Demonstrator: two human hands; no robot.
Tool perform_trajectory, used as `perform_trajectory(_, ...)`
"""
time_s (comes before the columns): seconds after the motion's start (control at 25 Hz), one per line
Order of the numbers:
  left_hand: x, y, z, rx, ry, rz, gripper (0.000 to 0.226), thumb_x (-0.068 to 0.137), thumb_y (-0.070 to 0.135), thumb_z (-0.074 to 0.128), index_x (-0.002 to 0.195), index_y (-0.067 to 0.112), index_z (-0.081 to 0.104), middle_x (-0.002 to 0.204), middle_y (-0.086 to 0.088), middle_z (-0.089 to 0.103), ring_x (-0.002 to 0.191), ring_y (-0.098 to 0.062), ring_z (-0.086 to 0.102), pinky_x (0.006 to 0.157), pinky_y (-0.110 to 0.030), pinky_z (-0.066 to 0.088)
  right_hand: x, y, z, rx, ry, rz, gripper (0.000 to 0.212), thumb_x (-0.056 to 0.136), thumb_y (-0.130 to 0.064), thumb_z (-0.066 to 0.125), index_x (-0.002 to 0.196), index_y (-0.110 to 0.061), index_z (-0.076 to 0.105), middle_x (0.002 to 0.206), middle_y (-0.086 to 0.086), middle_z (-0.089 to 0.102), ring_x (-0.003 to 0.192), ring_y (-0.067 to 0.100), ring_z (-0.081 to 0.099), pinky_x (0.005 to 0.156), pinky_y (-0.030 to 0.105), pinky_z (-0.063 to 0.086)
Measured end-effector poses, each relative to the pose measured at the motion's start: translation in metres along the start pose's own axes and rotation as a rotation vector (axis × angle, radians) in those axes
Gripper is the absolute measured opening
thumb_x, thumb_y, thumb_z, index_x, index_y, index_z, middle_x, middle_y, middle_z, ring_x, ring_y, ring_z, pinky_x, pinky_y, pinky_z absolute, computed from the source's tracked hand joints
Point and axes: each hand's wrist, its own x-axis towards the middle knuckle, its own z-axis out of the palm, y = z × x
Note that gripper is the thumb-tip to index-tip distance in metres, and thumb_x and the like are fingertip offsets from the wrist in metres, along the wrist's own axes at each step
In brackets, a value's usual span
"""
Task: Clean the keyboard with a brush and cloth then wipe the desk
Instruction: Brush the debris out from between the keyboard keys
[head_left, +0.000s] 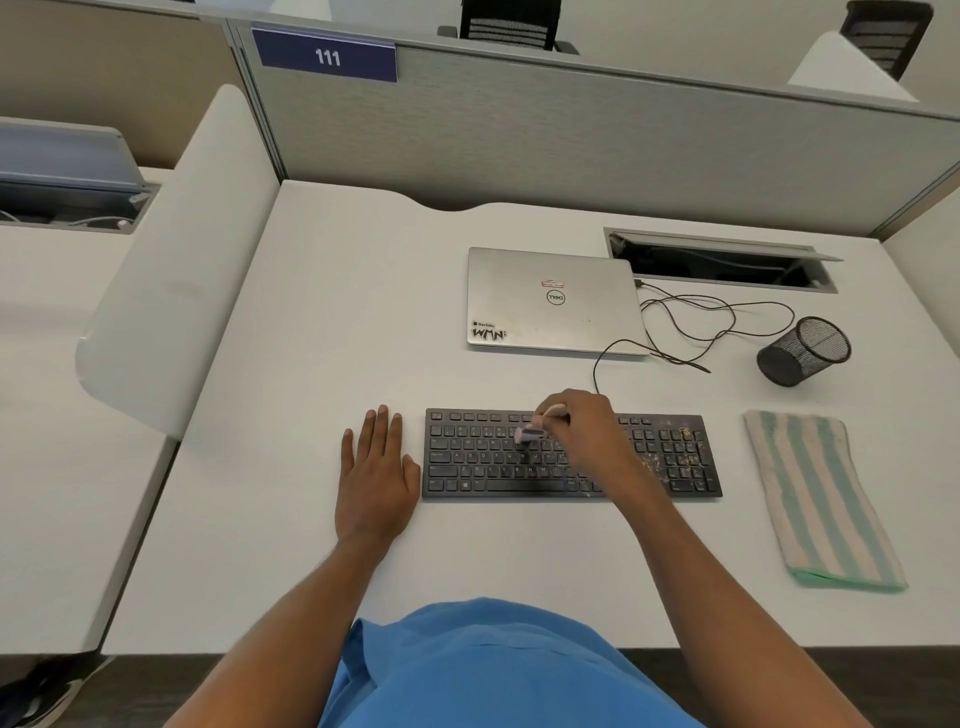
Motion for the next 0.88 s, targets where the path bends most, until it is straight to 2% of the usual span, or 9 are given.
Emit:
perform_trajectory(0.12, 0.000, 0.000, 0.000, 0.005, -0.001, -0.002, 0.067, 0.102, 0.033, 0.029, 0.164, 0.010, 0.034, 0.174, -0.009, 0.023, 0.163, -0.022, 0.015, 0.133, -0.048, 0.006, 0.002, 0.015, -0.011, -0.063, 0.025, 0.035, 0.020, 0.094, -0.009, 0.066, 0.076, -0.008, 0.076, 0.066, -0.013, 0.063, 0.060, 0.005, 0.058, 0.058, 0.022, 0.044)
perform_trajectory(0.2, 0.000, 0.000, 0.001, -0.002, 0.004, -0.001, 0.066, 0.102, 0.032, 0.030, 0.163, 0.009, 0.035, 0.174, -0.009, 0.024, 0.163, -0.022, 0.016, 0.133, -0.049, 0.007, 0.002, 0.026, -0.023, -0.079, 0.063, 0.099, 0.024, 0.094, -0.004, 0.063, 0.072, -0.007, 0.073, 0.065, -0.006, 0.064, 0.058, 0.006, 0.059, 0.054, 0.018, 0.042)
perform_trajectory(0.32, 0.000, 0.000, 0.001, -0.006, 0.007, 0.002, 0.067, 0.102, 0.033, 0.029, 0.164, 0.009, 0.034, 0.174, -0.009, 0.023, 0.163, -0.022, 0.015, 0.133, -0.049, 0.006, -0.002, 0.027, -0.034, 0.000, 0.173, 0.125, 0.025, 0.097, -0.007, 0.059, 0.075, 0.002, 0.068, 0.065, -0.001, 0.060, 0.055, 0.004, 0.059, 0.047, 0.006, 0.037)
perform_trajectory(0.4, -0.001, 0.000, 0.001, -0.002, 0.003, 0.001, 0.067, 0.102, 0.033, 0.028, 0.164, 0.010, 0.033, 0.174, -0.008, 0.023, 0.163, -0.021, 0.014, 0.133, -0.049, 0.006, -0.001, 0.023, -0.029, -0.009, 0.321, 0.058, 0.029, 0.099, -0.017, 0.059, 0.077, -0.001, 0.067, 0.067, 0.002, 0.063, 0.062, 0.015, 0.059, 0.053, 0.015, 0.042)
perform_trajectory(0.48, 0.000, 0.000, 0.000, -0.005, 0.004, 0.001, 0.067, 0.101, 0.033, 0.029, 0.164, 0.009, 0.034, 0.174, -0.009, 0.023, 0.163, -0.022, 0.015, 0.133, -0.049, 0.007, 0.002, 0.020, -0.019, 0.044, 0.402, 0.041, 0.026, 0.100, -0.022, 0.059, 0.081, -0.007, 0.070, 0.070, 0.002, 0.067, 0.064, 0.016, 0.059, 0.058, 0.028, 0.044)
perform_trajectory(0.56, 0.000, 0.000, 0.000, 0.003, 0.000, -0.001, 0.066, 0.101, 0.032, 0.030, 0.163, 0.009, 0.035, 0.174, -0.009, 0.024, 0.163, -0.022, 0.016, 0.133, -0.049, 0.008, 0.005, 0.017, -0.006, 0.105, 0.432, 0.055, 0.025, 0.100, -0.020, 0.059, 0.082, -0.007, 0.070, 0.070, 0.003, 0.067, 0.063, 0.014, 0.058, 0.056, 0.028, 0.043)
perform_trajectory(0.72, 0.000, -0.001, 0.001, 0.019, -0.006, -0.004, 0.066, 0.102, 0.032, 0.031, 0.164, 0.010, 0.033, 0.174, -0.008, 0.022, 0.163, -0.021, 0.014, 0.133, -0.048, 0.006, 0.011, 0.020, 0.003, 0.180, 0.387, 0.056, 0.020, 0.100, -0.021, 0.060, 0.090, -0.010, 0.073, 0.075, 0.001, 0.070, 0.068, 0.013, 0.064, 0.056, 0.016, 0.046)
perform_trajectory(0.8, 0.000, 0.000, 0.000, 0.019, -0.011, -0.001, 0.066, 0.102, 0.033, 0.031, 0.164, 0.010, 0.033, 0.174, -0.009, 0.022, 0.163, -0.022, 0.014, 0.133, -0.049, 0.007, 0.015, 0.024, 0.003, 0.189, 0.343, 0.073, 0.016, 0.098, -0.022, 0.063, 0.092, -0.013, 0.075, 0.078, 0.000, 0.072, 0.073, 0.015, 0.068, 0.063, 0.023, 0.053)
perform_trajectory(0.88, 0.000, 0.000, 0.001, 0.013, -0.011, -0.002, 0.067, 0.102, 0.033, 0.030, 0.164, 0.010, 0.033, 0.174, -0.009, 0.022, 0.163, -0.022, 0.014, 0.133, -0.049, 0.007, 0.019, 0.030, -0.003, 0.134, 0.344, 0.087, 0.016, 0.097, -0.019, 0.063, 0.090, -0.011, 0.075, 0.077, 0.001, 0.070, 0.073, 0.018, 0.066, 0.062, 0.024, 0.049)
